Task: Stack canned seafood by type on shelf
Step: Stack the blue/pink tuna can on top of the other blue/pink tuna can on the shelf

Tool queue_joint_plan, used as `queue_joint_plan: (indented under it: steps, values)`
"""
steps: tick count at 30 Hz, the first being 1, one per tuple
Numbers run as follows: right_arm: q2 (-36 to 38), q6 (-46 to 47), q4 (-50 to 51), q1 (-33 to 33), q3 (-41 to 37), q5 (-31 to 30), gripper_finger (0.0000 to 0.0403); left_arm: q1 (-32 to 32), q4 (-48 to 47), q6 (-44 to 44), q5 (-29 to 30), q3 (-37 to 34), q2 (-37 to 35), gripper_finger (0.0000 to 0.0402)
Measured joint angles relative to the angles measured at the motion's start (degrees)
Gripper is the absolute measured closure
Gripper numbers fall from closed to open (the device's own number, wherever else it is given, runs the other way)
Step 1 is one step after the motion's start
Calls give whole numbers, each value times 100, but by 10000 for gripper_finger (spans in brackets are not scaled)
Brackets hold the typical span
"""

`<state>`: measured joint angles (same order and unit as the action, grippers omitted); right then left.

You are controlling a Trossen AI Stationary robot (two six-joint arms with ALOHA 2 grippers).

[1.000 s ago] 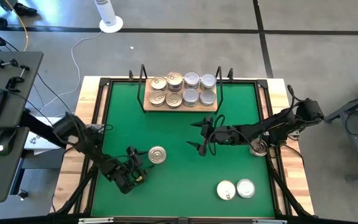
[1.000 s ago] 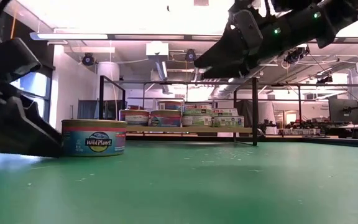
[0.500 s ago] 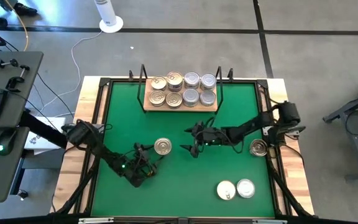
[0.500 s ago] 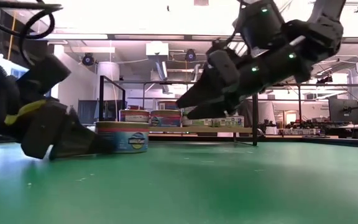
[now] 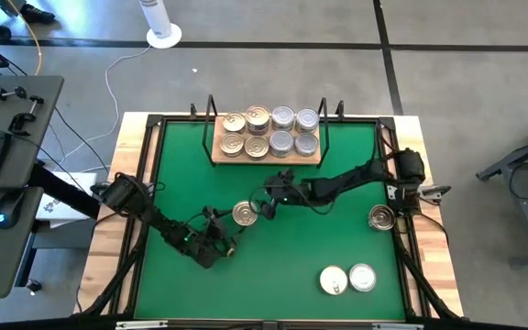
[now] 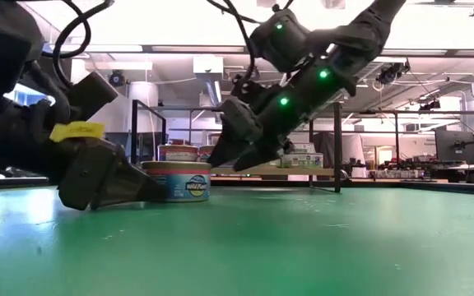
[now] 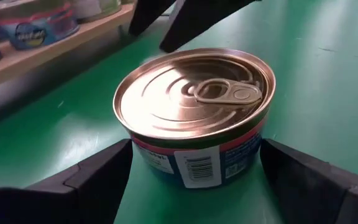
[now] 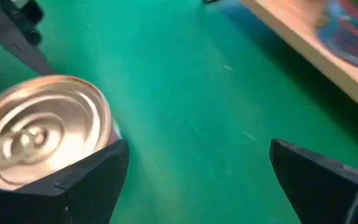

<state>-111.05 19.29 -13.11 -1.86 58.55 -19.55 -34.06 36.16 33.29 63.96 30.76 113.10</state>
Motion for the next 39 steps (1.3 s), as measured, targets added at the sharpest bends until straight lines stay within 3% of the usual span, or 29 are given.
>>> queue_joint_plan:
  steps: [7, 14, 23, 28, 33, 39]
  values:
    - [-455, -21, 26, 26, 325, 288, 36, 223, 528, -657, -233, -4, 9, 60]
    - [-629, 51, 58, 39, 354, 369, 37, 641, 1042, -917, -1012, -11, 20, 60]
    - [-618, 142, 160, 37, 349, 418, 37, 966, 1184, -476, -1594, -13, 113, 39]
    - [-626, 183, 151, 23, 349, 466, 37, 781, 2124, -835, -1272, -15, 616, 34]
    - [-633, 301, 195, 28, 349, 507, 36, 444, 3338, -1051, -457, -1, 1229, 34]
    - [-639, 330, 223, 32, 351, 501, 36, 289, 5241, -2051, 77, 35, 1896, 34]
